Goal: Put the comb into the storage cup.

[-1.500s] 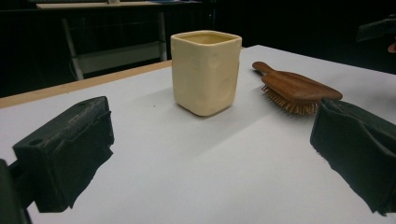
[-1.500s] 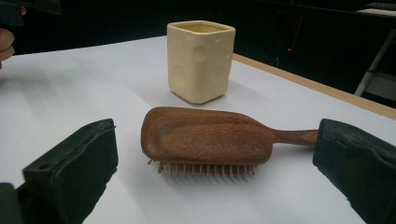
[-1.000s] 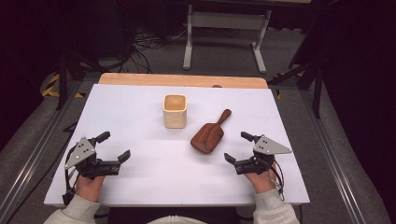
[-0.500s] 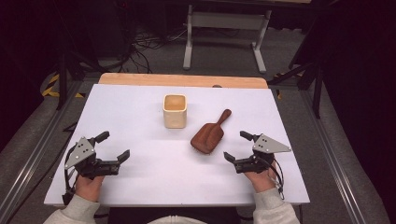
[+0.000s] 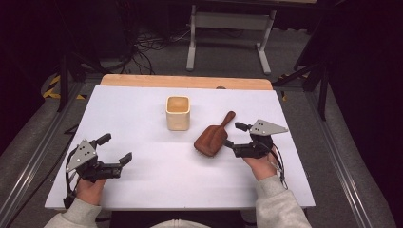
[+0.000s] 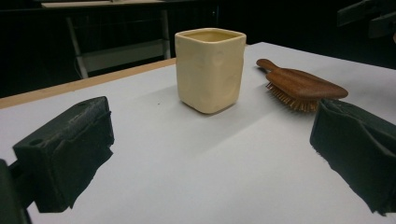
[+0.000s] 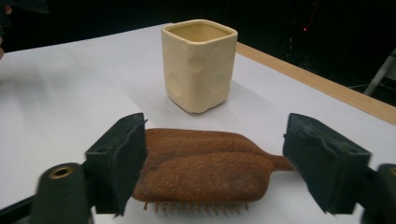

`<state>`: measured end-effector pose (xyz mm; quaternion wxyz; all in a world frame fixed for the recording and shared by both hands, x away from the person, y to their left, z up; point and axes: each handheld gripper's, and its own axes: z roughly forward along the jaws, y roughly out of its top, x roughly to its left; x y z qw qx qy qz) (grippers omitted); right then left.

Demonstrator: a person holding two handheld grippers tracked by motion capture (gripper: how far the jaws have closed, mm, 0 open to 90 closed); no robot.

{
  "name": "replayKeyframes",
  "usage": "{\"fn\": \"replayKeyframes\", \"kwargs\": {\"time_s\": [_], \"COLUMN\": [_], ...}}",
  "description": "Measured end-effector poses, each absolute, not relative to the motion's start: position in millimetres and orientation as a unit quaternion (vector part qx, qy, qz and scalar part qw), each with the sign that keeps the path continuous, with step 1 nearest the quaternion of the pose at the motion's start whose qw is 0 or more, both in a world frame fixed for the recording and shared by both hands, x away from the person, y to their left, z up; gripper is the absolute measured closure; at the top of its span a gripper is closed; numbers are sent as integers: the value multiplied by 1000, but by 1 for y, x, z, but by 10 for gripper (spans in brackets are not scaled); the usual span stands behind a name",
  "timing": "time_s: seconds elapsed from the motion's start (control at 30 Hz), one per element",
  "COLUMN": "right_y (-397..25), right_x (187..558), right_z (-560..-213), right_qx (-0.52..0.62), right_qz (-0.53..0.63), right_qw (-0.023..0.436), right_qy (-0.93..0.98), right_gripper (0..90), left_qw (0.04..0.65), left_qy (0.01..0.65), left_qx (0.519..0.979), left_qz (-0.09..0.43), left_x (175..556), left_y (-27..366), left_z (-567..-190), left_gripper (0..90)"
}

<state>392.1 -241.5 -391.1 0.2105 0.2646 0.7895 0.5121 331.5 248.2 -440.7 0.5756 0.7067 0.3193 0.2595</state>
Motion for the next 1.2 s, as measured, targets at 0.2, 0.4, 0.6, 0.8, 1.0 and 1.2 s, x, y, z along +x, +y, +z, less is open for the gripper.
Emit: {"fn": "replayKeyframes", "kwargs": {"time_s": [0.2, 0.4, 0.6, 0.8, 1.0, 1.2], "right_y": [-237, -225, -218, -213, -210, -205], "right_x": [405, 422, 436, 449, 463, 477], "right_z": [-378, -363, -353, -350, -354, -353], "right_qx": [258, 249, 247, 251, 257, 260], "right_qz": [503, 470, 451, 432, 407, 384], "right_qw": [201, 194, 196, 195, 189, 189], "right_qy": [800, 825, 835, 844, 856, 866], "right_gripper": [527, 900, 900, 900, 900, 900], "left_qw": [578, 577, 577, 575, 574, 574], "left_qy": [321, 319, 321, 319, 322, 322], "left_qx": [705, 706, 705, 708, 707, 708], "left_qz": [256, 259, 259, 260, 258, 258], "left_x": [332, 332, 332, 332, 332, 332], "left_y": [247, 248, 248, 249, 248, 248], "left_z": [-441, -441, -441, -441, -441, -441], "left_gripper": [5, 6, 6, 6, 6, 6]}}
